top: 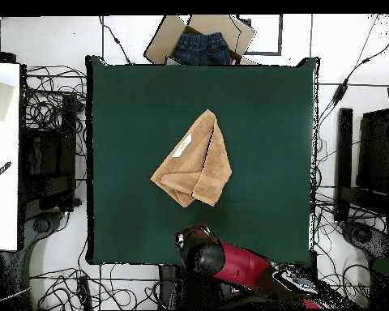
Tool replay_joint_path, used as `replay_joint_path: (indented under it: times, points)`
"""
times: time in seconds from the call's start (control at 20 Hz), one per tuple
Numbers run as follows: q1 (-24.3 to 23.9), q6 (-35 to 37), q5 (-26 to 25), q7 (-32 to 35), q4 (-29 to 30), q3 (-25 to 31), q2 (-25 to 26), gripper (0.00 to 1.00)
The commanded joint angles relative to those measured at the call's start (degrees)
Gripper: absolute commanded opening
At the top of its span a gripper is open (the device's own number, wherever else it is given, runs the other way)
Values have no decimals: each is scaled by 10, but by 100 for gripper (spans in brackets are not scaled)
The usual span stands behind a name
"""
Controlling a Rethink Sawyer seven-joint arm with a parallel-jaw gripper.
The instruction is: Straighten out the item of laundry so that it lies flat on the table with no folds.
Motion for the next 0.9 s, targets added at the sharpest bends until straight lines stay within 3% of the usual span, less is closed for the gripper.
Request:
replay_joint_path:
  times: [0.05, 0.55, 0.9]
  points:
    - [-16, 26, 14, 106, -80, 51, 65, 100]
    - [-29, -29, -7, 117, -79, 49, 105, 100]
    - [-21, -47, -8, 126, -71, 41, 99, 100]
